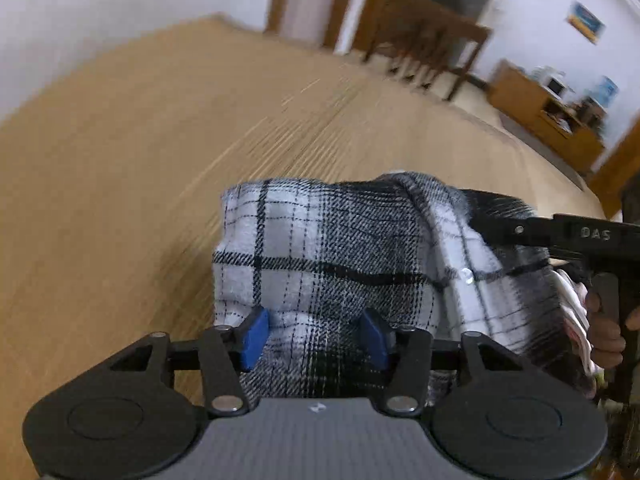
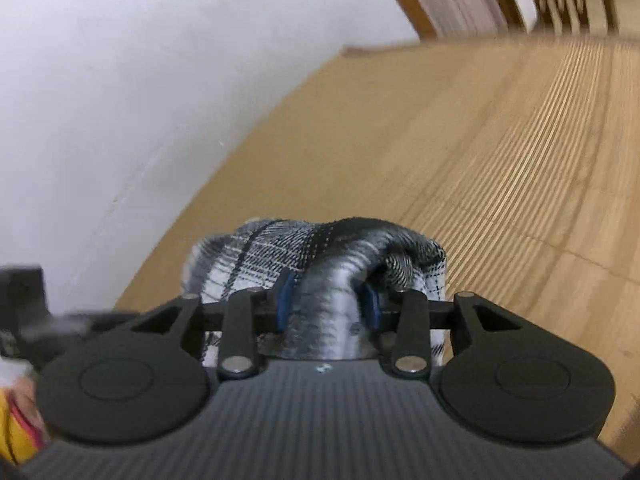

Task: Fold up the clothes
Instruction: 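Grasp the folded shirt bundle with both grippers and lift it, then carry the lifted plaid bundle with both grippers and drop it on the table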

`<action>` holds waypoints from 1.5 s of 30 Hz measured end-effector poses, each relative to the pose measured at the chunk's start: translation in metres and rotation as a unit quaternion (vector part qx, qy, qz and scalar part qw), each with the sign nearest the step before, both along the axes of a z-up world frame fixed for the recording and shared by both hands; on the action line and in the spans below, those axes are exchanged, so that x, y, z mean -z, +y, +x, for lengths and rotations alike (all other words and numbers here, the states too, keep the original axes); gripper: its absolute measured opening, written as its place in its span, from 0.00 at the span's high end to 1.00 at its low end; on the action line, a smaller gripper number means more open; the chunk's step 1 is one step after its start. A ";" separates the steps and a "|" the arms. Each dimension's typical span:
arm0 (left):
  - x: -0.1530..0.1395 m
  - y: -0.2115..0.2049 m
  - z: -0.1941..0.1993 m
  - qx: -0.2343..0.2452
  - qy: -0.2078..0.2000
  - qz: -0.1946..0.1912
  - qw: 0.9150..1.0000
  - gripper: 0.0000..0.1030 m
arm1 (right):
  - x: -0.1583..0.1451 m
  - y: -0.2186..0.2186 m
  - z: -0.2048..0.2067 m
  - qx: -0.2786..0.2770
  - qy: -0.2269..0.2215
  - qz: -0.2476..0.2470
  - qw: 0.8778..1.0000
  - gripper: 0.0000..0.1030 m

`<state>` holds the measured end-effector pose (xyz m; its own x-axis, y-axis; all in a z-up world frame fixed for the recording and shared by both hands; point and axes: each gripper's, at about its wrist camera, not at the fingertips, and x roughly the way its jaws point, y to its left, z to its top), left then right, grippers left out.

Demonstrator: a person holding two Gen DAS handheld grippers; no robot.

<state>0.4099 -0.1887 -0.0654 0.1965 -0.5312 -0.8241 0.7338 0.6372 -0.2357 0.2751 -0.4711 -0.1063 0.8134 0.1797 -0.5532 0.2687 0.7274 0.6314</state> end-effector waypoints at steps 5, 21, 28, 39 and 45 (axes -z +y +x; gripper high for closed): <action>-0.013 0.014 0.016 -0.033 0.054 -0.014 0.998 0.35 | 0.001 -0.021 0.006 -0.055 -0.004 0.021 0.998 0.56; 0.027 -0.004 0.079 0.008 0.189 0.000 0.982 0.07 | -0.003 -0.052 -0.023 -0.114 0.072 0.064 0.989 0.07; 0.050 -0.027 0.083 0.031 0.222 -0.055 0.973 0.03 | 0.026 -0.038 0.016 -0.193 0.022 0.121 0.974 0.04; -0.140 0.048 0.013 0.077 -0.111 -0.105 0.985 0.35 | -0.143 0.003 0.058 -0.341 -0.249 -0.190 0.886 0.37; -0.086 0.104 -0.090 0.057 -0.162 0.050 0.984 0.32 | -0.144 0.102 -0.022 -0.464 -0.344 -0.433 0.692 0.29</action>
